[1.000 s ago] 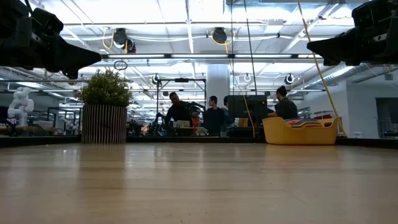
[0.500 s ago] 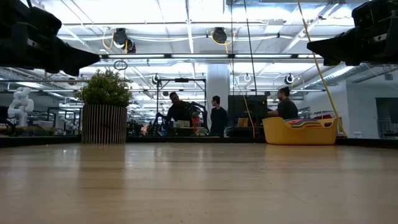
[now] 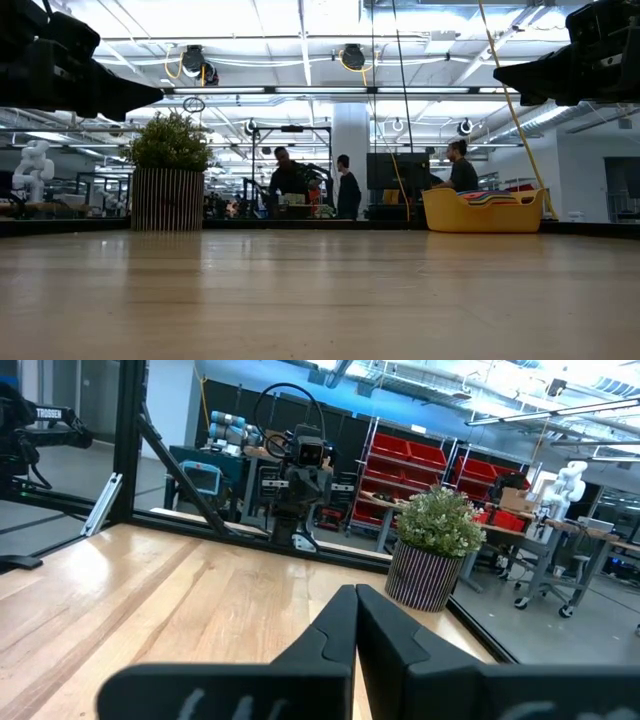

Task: Nest measuring cups in basket
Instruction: Return to Home Position

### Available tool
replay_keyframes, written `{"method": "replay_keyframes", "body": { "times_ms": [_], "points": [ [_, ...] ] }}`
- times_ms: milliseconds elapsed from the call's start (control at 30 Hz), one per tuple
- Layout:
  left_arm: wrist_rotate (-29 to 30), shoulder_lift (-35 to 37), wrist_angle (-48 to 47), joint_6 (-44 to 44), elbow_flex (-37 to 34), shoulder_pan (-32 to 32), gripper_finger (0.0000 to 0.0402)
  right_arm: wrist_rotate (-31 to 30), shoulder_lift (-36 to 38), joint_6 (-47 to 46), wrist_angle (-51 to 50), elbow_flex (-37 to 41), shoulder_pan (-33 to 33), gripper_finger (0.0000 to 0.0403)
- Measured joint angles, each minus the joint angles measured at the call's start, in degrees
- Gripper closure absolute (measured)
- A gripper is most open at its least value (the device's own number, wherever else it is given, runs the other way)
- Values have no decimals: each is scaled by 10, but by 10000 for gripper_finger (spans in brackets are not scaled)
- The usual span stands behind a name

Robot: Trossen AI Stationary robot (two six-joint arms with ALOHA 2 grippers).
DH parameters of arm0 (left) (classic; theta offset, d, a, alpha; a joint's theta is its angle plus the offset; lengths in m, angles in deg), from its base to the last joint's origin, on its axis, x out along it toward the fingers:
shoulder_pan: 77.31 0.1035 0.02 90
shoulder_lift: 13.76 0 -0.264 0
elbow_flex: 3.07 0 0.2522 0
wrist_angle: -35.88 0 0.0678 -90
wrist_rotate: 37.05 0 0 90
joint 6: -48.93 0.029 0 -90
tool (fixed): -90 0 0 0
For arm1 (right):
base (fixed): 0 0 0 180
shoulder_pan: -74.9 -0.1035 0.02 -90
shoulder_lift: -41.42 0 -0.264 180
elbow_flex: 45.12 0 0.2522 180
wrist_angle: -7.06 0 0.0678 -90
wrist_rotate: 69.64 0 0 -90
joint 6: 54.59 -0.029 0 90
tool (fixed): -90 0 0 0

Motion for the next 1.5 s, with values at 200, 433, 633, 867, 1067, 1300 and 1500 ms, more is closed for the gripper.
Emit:
{"method": "replay_keyframes", "body": {
  "times_ms": [200,433,633,867,1067,1300,1500],
  "points": [
    [1,0,3,0,0,0,379,0,0,0,0,0,0,403],
    [1,0,4,-1,-1,0,396,0,0,0,0,0,0,403],
    [1,0,4,-2,-1,0,391,0,0,0,0,0,0,403],
    [1,0,4,-2,-1,0,366,0,0,0,0,0,0,403],
    [1,0,4,-2,-1,0,365,0,0,0,0,0,0,403],
    [1,0,4,-2,-1,0,364,0,0,0,0,0,0,403],
    [1,0,4,-2,-1,0,364,0,0,0,0,0,0,403]
  ]
}}
